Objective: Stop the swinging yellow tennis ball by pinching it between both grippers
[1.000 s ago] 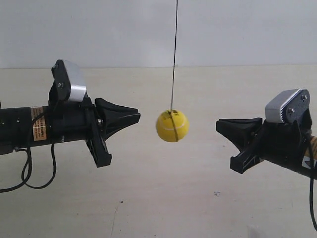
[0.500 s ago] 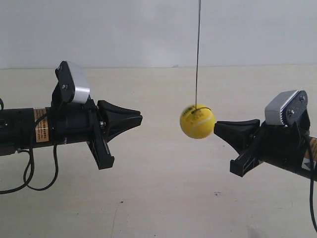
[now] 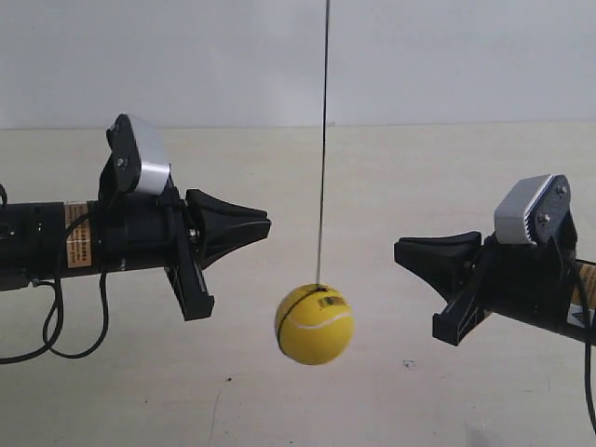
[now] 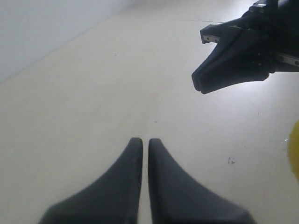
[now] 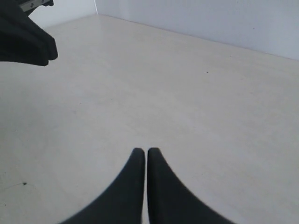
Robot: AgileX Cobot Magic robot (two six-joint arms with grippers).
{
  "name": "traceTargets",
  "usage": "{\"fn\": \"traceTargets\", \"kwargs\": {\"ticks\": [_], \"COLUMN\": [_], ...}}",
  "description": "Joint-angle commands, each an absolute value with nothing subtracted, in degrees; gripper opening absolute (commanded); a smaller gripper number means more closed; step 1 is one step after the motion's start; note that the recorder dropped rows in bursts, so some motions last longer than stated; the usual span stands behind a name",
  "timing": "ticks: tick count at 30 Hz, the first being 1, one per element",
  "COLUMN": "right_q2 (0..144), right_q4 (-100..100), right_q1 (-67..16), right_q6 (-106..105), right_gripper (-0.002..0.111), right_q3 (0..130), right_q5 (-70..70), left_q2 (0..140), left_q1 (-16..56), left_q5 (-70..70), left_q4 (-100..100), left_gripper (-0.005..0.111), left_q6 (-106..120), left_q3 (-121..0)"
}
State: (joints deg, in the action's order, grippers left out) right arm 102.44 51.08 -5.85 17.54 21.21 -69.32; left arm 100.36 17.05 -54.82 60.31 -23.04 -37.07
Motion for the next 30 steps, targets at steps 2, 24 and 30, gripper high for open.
{"fn": "traceTargets", "kwargs": {"ticks": [2, 24, 30], "right_q2": [102.46, 102.46, 102.46], "right_q4": [51.86, 53.42, 54.47], "right_q1": [-5.83, -5.83, -5.83], "right_q6": [18.70, 19.33, 19.58], "right_gripper": [0.000, 0.000, 0.000], "right_q3": [21.28, 21.28, 21.28], "right_q5": [-69.96, -69.96, -69.96], "left_q2": [100.43, 100.44, 101.76], "left_q1": [17.72, 21.35, 21.35], "left_q5": [-55.98, -55.52, -55.69], "left_q4": [61.07, 64.08, 64.55], "left_gripper": [0.005, 0.005, 0.005], "left_q6": [-24.15, -25.16, -25.72], "left_q3": [-37.34, -38.03, -38.03]}}
